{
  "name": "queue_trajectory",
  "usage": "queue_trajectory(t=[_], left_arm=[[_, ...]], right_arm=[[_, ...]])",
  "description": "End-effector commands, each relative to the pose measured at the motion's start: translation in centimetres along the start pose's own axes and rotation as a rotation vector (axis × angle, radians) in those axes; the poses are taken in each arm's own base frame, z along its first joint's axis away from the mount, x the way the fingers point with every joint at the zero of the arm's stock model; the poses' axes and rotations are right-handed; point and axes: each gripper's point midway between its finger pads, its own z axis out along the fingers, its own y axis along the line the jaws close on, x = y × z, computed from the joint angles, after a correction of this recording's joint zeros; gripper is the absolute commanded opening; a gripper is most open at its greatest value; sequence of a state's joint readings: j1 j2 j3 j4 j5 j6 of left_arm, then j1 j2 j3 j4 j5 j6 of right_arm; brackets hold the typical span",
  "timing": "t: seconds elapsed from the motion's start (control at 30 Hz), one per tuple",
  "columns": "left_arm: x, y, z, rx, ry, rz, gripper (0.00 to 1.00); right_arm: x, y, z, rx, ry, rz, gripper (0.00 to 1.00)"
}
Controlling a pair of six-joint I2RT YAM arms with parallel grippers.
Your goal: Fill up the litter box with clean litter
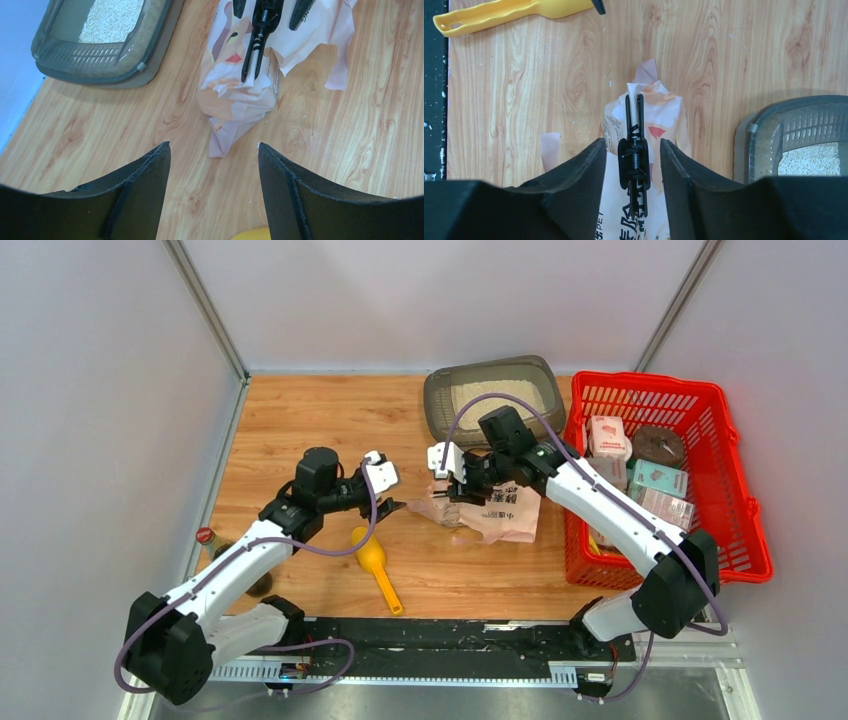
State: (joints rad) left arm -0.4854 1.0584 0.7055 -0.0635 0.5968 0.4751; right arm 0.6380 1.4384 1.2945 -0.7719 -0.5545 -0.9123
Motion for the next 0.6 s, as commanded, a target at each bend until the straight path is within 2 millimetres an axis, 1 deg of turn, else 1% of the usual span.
queue_trajectory(t=[0.0,0.07,0.1,0.17,0.2,0.23,0.27,0.33,0.37,0.43,0.53,0.57], left_arm=[[0.1,-0.2,-0.8,-0.016,0.0,0.0,0.73],[0.1,-0.3,-0.9,-0.019,-0.002,0.0,0.72],[0.2,-0.3,-0.9,-0.019,-0.002,0.003,0.72],[0.4,-0.4,-0.9,-0.018,0.002,-0.003,0.72],[0.3,-0.4,-0.9,-0.018,0.0,-0.005,0.72],[0.2,-0.3,-0.9,-0.019,-0.002,-0.003,0.72],[0.1,-0.3,-0.9,-0.018,-0.005,-0.001,0.72],[0.0,-0.2,-0.8,-0.022,-0.01,0.001,0.73],[0.1,-0.2,-0.8,-0.022,-0.01,0.001,0.72],[-0.1,-0.1,-0.7,-0.025,-0.015,0.0,0.72],[-0.1,-0.2,-0.7,-0.023,-0.018,-0.007,0.72],[-0.1,-0.2,-0.7,-0.02,-0.02,-0.01,0.73]], right_arm=[[-0.7,-1.2,-0.1,0.063,-0.007,-0.057,0.39],[-1.0,-1.4,-0.4,0.076,-0.007,-0.06,0.31],[-1.2,-1.4,-0.6,0.081,-0.011,-0.064,0.22],[-1.3,-1.2,-1.1,0.077,-0.002,-0.06,0.1],[-1.9,-1.4,-1.6,0.083,-0.009,-0.068,0.03],[-2.1,-1.3,-2.0,0.082,-0.012,-0.069,0.0],[-2.3,-1.0,-2.4,0.076,-0.011,-0.061,0.0],[-3.6,-0.9,-3.6,0.091,-0.041,-0.06,0.0],[-3.9,-0.7,-4.1,0.087,-0.043,-0.05,0.0],[-5.3,-0.6,-5.5,0.111,-0.076,-0.035,0.0],[-6.2,-0.4,-6.4,0.122,-0.097,-0.014,0.0],[-6.1,-0.1,-6.8,0.12,-0.093,-0.006,0.0]])
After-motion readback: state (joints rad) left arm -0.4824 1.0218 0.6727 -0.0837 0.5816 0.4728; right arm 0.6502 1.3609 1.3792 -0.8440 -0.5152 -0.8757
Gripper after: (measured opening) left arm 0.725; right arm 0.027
